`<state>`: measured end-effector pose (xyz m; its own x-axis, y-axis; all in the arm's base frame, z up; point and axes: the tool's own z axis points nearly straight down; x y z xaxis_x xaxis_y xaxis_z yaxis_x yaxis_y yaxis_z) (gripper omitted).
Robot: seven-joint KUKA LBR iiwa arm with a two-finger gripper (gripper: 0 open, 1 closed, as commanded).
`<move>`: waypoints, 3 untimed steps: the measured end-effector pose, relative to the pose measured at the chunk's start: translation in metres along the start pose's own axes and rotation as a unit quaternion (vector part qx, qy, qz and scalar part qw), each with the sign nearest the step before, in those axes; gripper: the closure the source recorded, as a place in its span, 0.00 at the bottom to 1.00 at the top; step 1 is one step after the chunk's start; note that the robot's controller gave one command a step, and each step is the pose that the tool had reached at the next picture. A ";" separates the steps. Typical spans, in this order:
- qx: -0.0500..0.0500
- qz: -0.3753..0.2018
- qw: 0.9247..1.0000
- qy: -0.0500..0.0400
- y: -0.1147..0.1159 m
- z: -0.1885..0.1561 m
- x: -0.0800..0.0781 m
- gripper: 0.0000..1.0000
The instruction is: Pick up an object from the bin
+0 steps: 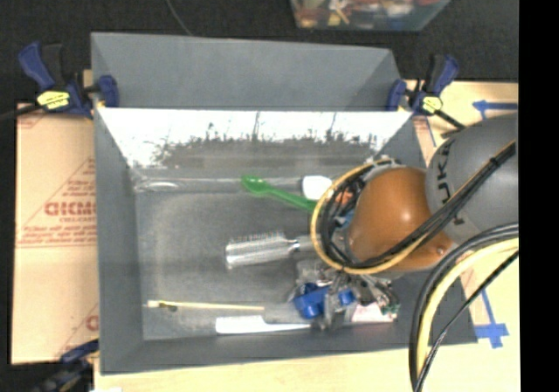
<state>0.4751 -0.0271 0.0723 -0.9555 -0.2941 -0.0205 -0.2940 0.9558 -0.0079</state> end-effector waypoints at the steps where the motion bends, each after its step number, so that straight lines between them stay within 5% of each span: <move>1: -0.001 0.001 1.000 0.004 0.000 -0.042 0.002 1.00; 3: -0.002 0.002 1.000 0.006 -0.001 -0.082 0.001 1.00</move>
Offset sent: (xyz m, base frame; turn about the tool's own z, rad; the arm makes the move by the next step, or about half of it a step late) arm -0.0035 0.0000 0.0601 0.0009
